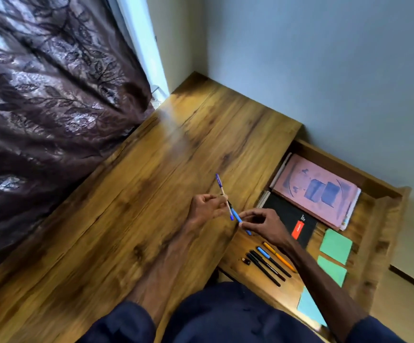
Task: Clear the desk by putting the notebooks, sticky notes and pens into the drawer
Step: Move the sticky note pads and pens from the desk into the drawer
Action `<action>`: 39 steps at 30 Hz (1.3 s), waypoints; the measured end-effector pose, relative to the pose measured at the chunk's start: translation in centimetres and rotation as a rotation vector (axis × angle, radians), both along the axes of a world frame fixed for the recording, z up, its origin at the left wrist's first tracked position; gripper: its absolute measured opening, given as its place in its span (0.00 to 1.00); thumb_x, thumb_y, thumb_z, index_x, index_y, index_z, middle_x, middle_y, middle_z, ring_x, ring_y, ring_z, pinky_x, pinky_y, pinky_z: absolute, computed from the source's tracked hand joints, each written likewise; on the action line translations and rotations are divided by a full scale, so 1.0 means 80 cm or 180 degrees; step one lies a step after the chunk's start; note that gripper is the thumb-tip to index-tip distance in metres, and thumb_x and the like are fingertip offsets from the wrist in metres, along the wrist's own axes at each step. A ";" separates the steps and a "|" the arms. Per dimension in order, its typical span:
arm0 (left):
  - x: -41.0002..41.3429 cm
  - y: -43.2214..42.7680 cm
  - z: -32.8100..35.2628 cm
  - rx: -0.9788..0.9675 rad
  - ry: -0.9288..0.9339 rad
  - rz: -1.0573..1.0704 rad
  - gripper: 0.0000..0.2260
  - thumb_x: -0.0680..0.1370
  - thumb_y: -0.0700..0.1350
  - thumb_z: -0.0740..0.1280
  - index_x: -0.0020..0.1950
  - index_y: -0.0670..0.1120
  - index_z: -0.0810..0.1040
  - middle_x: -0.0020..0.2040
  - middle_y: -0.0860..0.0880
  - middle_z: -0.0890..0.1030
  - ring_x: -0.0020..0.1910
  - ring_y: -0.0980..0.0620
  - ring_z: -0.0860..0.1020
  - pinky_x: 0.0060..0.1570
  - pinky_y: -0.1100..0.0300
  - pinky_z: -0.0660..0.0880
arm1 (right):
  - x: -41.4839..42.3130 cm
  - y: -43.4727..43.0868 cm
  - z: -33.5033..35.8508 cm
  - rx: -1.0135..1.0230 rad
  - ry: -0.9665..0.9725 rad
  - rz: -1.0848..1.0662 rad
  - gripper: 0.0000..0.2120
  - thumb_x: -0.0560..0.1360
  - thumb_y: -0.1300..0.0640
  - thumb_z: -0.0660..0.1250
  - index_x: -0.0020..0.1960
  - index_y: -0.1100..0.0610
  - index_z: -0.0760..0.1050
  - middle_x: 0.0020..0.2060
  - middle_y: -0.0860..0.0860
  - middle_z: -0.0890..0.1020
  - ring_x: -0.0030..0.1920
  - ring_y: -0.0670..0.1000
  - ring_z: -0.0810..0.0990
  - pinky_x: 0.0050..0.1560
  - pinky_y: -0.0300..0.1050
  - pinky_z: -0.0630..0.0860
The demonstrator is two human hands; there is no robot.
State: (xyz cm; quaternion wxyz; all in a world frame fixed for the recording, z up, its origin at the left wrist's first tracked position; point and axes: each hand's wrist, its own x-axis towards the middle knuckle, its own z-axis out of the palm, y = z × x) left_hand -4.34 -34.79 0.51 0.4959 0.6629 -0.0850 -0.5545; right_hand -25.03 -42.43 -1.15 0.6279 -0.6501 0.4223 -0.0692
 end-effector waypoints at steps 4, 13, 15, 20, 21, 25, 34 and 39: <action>-0.040 -0.007 0.012 0.0040 -0.0275 -0.0252 0.11 0.76 0.40 0.75 0.49 0.31 0.83 0.47 0.34 0.86 0.49 0.38 0.85 0.53 0.45 0.83 | -0.034 0.011 0.009 0.0061 -0.0016 -0.0029 0.09 0.72 0.61 0.78 0.51 0.53 0.86 0.43 0.54 0.88 0.46 0.58 0.86 0.51 0.49 0.83; -0.119 -0.022 -0.014 0.0242 -0.0486 -0.0820 0.10 0.75 0.43 0.76 0.51 0.38 0.84 0.47 0.41 0.87 0.47 0.47 0.87 0.51 0.49 0.84 | -0.107 0.008 -0.009 -0.0616 0.0723 -0.0280 0.05 0.74 0.57 0.76 0.49 0.50 0.87 0.42 0.44 0.87 0.45 0.43 0.84 0.46 0.38 0.81; -0.130 -0.023 -0.020 0.0307 -0.0780 -0.0950 0.10 0.75 0.46 0.76 0.51 0.41 0.85 0.46 0.45 0.87 0.46 0.50 0.87 0.49 0.52 0.85 | -0.132 0.003 -0.029 -0.0791 0.1106 -0.0412 0.05 0.73 0.57 0.77 0.48 0.51 0.87 0.42 0.45 0.87 0.42 0.42 0.83 0.45 0.38 0.80; -0.144 -0.019 -0.030 0.0436 -0.0978 -0.1238 0.10 0.76 0.46 0.75 0.53 0.42 0.85 0.45 0.47 0.87 0.44 0.54 0.86 0.48 0.55 0.85 | -0.184 0.003 -0.086 -0.0969 0.1925 -0.0614 0.04 0.72 0.57 0.77 0.46 0.53 0.88 0.43 0.50 0.88 0.41 0.48 0.83 0.39 0.39 0.75; -0.146 -0.018 -0.032 0.0464 -0.1035 -0.1284 0.09 0.76 0.47 0.75 0.52 0.43 0.85 0.44 0.48 0.87 0.44 0.54 0.86 0.48 0.55 0.85 | -0.188 0.006 -0.095 -0.0958 0.1997 -0.0577 0.04 0.72 0.56 0.77 0.47 0.54 0.87 0.43 0.51 0.88 0.41 0.49 0.83 0.41 0.40 0.77; -0.155 -0.010 -0.041 0.0572 -0.1131 -0.1367 0.06 0.77 0.47 0.74 0.50 0.45 0.85 0.44 0.48 0.87 0.44 0.53 0.86 0.49 0.55 0.84 | -0.188 0.018 -0.119 -0.0844 0.2261 -0.0408 0.04 0.74 0.56 0.76 0.48 0.54 0.87 0.42 0.52 0.87 0.40 0.50 0.83 0.43 0.47 0.82; -0.178 0.004 -0.051 0.0716 -0.0944 -0.1385 0.06 0.79 0.46 0.72 0.46 0.44 0.85 0.44 0.42 0.87 0.42 0.47 0.85 0.50 0.49 0.83 | -0.175 0.022 -0.137 -0.0848 0.2447 -0.0153 0.06 0.78 0.57 0.71 0.52 0.54 0.86 0.44 0.53 0.86 0.38 0.50 0.79 0.38 0.41 0.72; -0.183 0.011 -0.052 0.0748 -0.0929 -0.1346 0.06 0.79 0.45 0.72 0.48 0.43 0.84 0.43 0.44 0.87 0.41 0.49 0.85 0.47 0.51 0.83 | -0.178 0.019 -0.147 -0.0800 0.2469 -0.0082 0.07 0.78 0.59 0.70 0.54 0.56 0.86 0.43 0.53 0.85 0.41 0.51 0.81 0.39 0.41 0.73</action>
